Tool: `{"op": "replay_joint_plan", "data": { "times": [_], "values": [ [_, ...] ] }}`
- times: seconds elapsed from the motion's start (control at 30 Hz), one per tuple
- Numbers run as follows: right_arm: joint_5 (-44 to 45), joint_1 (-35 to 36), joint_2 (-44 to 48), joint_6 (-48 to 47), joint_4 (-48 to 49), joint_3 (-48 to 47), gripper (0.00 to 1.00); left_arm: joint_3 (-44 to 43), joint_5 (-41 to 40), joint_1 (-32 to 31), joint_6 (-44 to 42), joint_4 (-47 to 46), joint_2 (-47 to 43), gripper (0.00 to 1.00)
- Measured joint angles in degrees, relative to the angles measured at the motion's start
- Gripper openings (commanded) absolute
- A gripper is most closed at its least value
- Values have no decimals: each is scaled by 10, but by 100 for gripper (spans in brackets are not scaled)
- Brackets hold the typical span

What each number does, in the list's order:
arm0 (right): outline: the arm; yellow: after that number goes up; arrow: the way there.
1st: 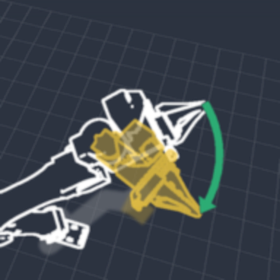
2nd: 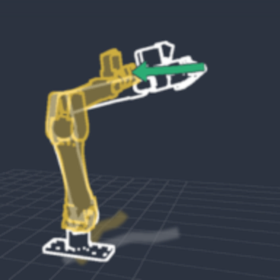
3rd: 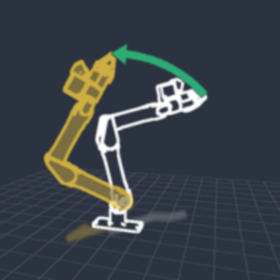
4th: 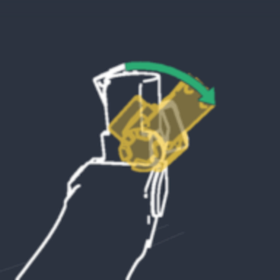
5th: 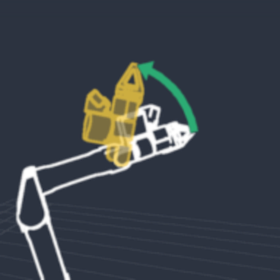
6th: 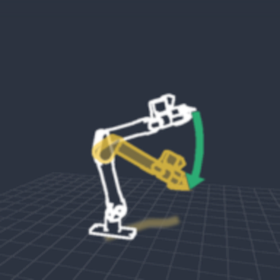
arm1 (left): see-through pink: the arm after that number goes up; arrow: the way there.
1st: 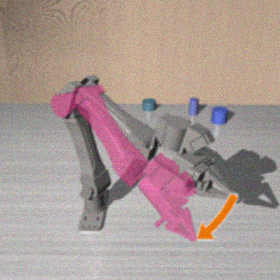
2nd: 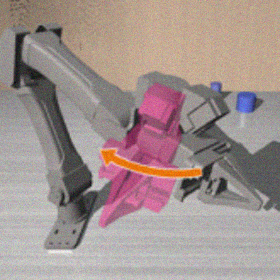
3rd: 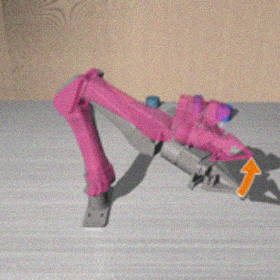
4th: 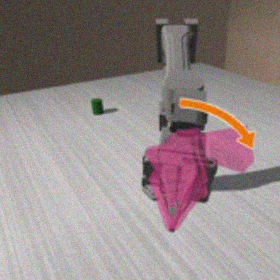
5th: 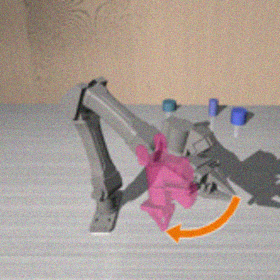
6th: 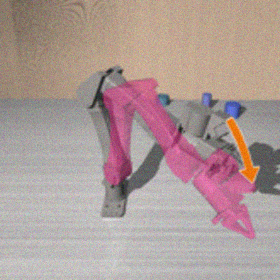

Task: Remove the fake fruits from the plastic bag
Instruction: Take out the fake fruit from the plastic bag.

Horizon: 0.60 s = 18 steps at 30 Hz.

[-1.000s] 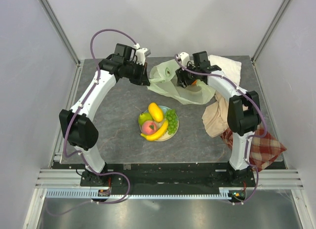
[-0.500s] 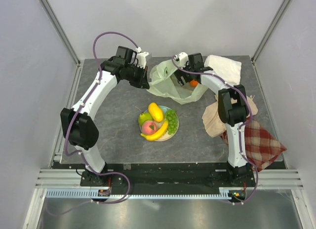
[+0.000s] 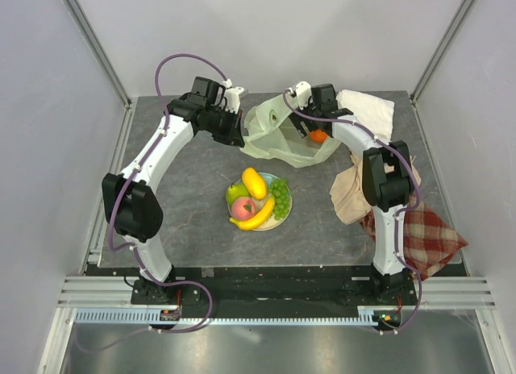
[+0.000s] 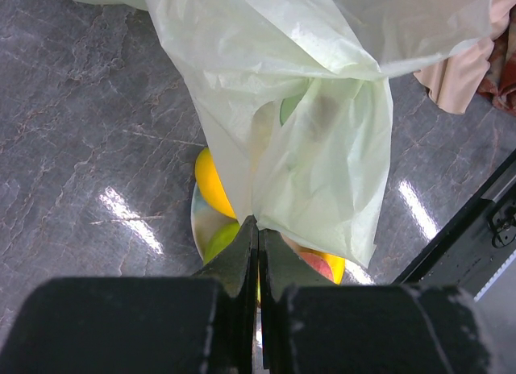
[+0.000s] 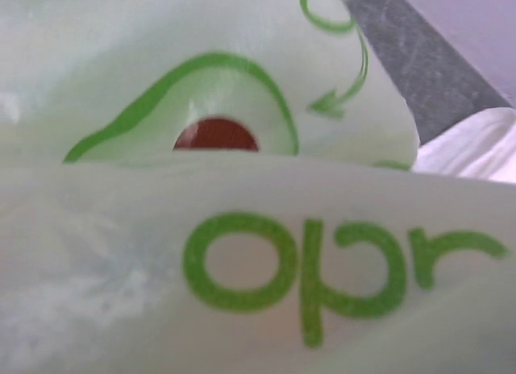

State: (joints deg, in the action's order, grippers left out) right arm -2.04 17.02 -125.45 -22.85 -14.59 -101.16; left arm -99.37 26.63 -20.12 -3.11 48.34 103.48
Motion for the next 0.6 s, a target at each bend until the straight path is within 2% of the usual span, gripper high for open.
{"op": "replay_joint_plan", "data": {
  "times": [0.6],
  "values": [
    [91, 0, -5, -29, -50, 14, 93, -12, -2, 0, 0, 0, 10, 2]
  ]
}}
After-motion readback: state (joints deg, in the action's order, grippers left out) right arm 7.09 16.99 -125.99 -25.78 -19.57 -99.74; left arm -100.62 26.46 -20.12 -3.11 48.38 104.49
